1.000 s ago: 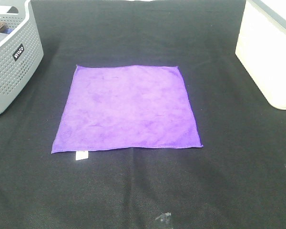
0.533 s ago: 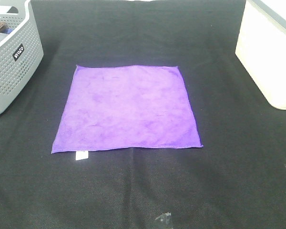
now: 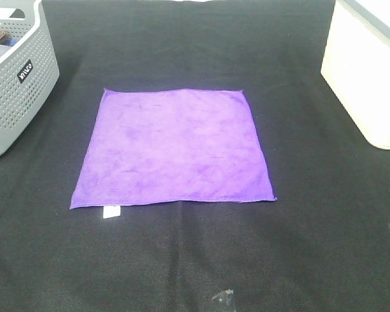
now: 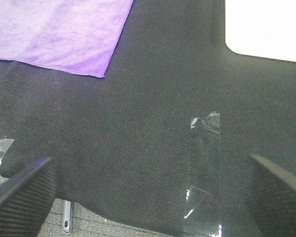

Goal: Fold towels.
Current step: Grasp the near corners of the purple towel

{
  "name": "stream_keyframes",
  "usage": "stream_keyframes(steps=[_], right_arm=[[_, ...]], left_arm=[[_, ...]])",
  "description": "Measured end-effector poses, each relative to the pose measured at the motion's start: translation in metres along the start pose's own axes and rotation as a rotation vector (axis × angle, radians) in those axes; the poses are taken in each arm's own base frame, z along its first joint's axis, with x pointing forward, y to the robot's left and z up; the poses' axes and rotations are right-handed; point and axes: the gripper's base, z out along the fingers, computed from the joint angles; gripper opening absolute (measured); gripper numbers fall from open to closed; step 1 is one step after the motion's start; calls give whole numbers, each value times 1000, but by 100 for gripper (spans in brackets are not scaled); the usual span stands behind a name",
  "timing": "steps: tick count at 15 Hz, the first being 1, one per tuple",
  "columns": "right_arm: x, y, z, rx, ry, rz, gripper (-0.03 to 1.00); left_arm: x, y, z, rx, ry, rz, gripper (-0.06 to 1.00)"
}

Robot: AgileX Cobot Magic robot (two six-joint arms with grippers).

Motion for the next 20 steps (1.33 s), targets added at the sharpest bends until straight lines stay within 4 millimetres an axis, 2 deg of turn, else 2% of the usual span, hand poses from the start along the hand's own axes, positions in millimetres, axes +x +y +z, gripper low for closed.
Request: stream_keyframes(steps=[20], right_arm=[[0, 0, 0, 0, 0, 0, 96]], left_arm=[[0, 0, 0, 3, 0, -1, 99]])
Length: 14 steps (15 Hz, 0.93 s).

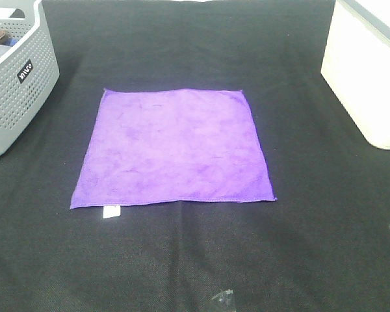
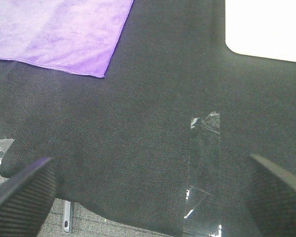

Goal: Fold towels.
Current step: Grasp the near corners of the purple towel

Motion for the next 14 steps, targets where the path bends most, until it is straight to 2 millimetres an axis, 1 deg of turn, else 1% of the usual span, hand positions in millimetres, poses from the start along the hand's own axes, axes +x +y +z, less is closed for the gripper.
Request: stream_keyframes(steps=[3, 4, 5, 6, 7, 8, 9, 10, 11, 12, 13, 14], right_arm=[[0, 0, 0, 0, 0, -6, 96], [-3, 0, 1, -4, 27, -19, 96], [-13, -2, 7, -19, 118, -19, 96], [-27, -5, 18, -34, 231, -2, 96], [-48, -9, 34, -42, 334, 41, 96], [-68, -13, 53, -44, 417, 82, 96], [-89, -17, 75, -55, 484, 100, 96], [-105, -19, 102, -84, 555, 108, 96], [-118, -18, 128, -135, 587, 106, 96], [-130, -15, 153, -209, 590, 116, 96], [-136, -14, 167, -247, 586, 122, 96], [-148, -9, 203, -347, 577, 138, 96]], left_arm=[[0, 0, 1, 0, 4, 0, 99], [-4, 0, 3, 1, 52, -2, 99], [-8, 0, 3, 2, 84, -3, 99], [-31, 1, 14, 6, 263, -11, 99], [-52, 2, 29, 9, 368, -20, 99], [-73, 3, 45, 11, 435, -42, 99], [-89, 4, 64, 15, 504, -55, 99], [-100, 4, 87, 34, 550, -56, 99], [-106, 3, 113, 70, 571, -54, 99], [-109, -1, 144, 138, 595, -58, 99], [-104, -5, 176, 220, 646, -63, 99], [-98, -8, 205, 291, 675, -72, 99]])
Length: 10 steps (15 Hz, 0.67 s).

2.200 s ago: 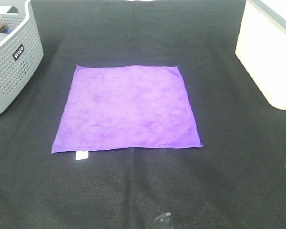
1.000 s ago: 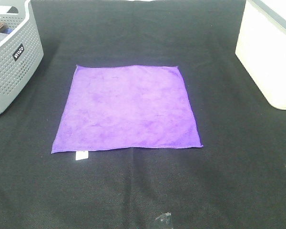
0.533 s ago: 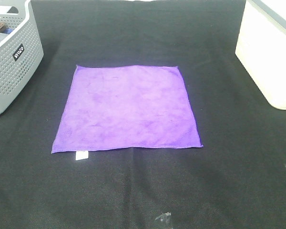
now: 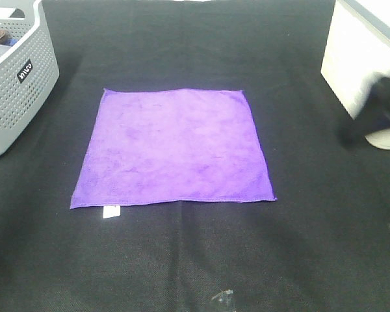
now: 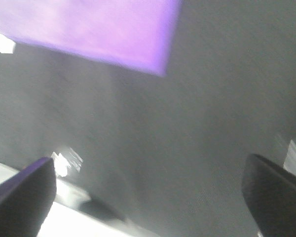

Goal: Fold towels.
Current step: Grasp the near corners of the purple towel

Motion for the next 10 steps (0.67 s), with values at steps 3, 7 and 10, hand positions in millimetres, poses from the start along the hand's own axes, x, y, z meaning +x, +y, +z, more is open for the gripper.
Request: stream_keyframes(steps=[3, 7, 10], right_arm=[[-33, -8, 35, -100, 17, 6, 96], [-41, -22, 76, -143, 110, 70, 96], [-41, -28, 104, -194, 159, 158, 96]], left_arm=[[-24, 15, 55, 79, -20, -21, 99], [-27, 28, 93, 99, 43, -19, 99], [-34, 35, 115, 114, 72, -46, 99]])
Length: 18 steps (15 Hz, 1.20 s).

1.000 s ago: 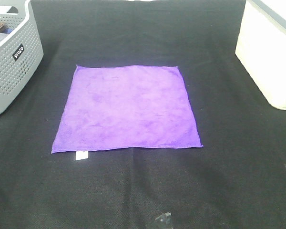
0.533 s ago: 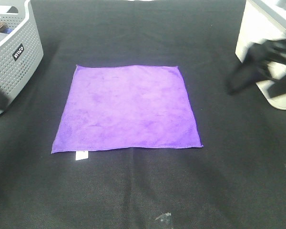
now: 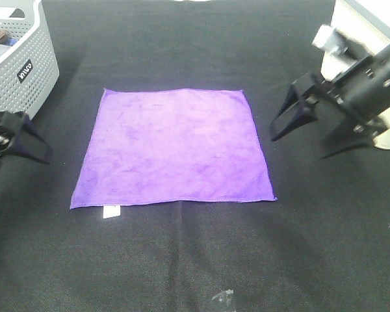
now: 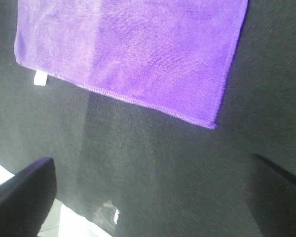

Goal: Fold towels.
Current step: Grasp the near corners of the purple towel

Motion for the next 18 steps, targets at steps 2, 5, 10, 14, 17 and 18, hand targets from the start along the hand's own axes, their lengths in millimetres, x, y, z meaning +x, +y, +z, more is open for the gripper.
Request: stream_keyframes(steps=[2, 5, 10, 14, 17, 18], right_arm=[[-2, -14, 25, -10, 36, 38, 96], [-2, -35, 60, 1, 97, 103, 96], [-9, -45, 76, -2, 86, 137, 95], [-11, -50, 87, -19, 64, 152, 94], [-14, -51, 91, -35, 50, 186, 93], [-14, -51, 92, -38, 50, 190, 93]], left_arm=[[-13, 7, 20, 31, 46, -20, 99], [-29, -1, 62, 64, 138, 19, 99], [-44, 8, 98, 54, 227, 29, 99], [-48, 12, 106, 46, 268, 11, 97], [-47, 13, 109, 49, 289, 10, 97], [-47, 13, 109, 50, 290, 16, 97]])
